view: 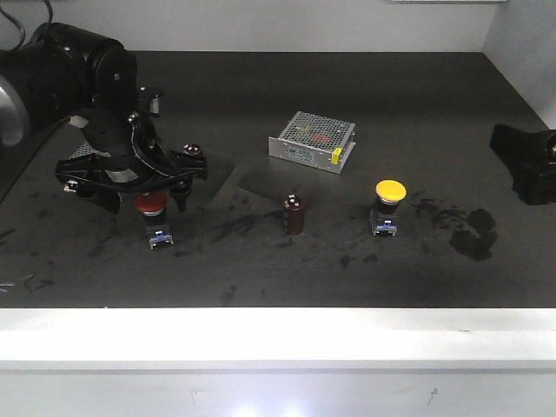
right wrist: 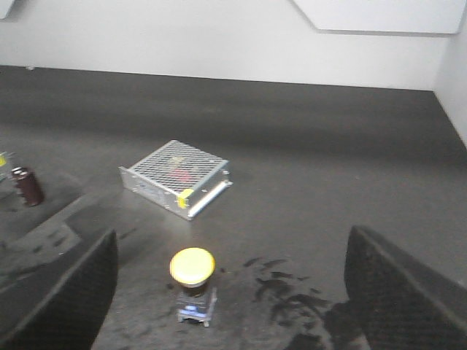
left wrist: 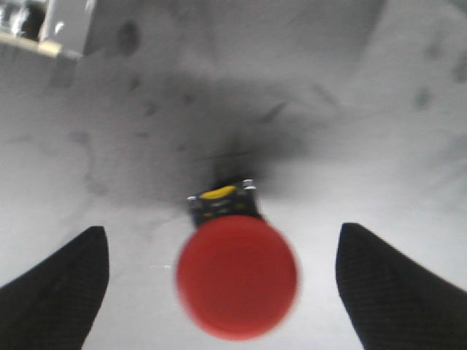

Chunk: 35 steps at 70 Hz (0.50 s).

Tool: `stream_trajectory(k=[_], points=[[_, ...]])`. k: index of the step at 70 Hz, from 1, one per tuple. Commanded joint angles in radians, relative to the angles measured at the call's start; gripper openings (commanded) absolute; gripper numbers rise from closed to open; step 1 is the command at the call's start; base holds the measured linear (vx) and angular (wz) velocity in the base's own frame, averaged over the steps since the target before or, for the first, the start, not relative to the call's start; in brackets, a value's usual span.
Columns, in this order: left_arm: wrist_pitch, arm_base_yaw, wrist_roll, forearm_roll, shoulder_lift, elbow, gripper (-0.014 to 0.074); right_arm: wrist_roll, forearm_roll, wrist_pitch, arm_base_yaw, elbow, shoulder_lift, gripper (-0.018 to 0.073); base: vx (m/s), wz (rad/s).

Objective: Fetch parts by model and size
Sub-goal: 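Close the left gripper on the red-capped switch body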

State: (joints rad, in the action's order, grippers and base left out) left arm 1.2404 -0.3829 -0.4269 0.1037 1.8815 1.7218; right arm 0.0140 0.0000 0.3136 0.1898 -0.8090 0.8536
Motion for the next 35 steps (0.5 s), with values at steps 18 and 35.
stream_trajectory(k=[18,35], points=[[-0.069,-0.005,-0.026,-0.013,-0.025,0.022,0.0587,-0.014,-0.011,-0.073,0.010,-0.030,-0.002,0.0594,0.00,0.00],[-0.037,-0.005,-0.026,-0.005,0.039,0.022,0.0587,-0.014,-0.011,-0.069,0.010,-0.030,-0.002,0.0594,0.00,0.00]])
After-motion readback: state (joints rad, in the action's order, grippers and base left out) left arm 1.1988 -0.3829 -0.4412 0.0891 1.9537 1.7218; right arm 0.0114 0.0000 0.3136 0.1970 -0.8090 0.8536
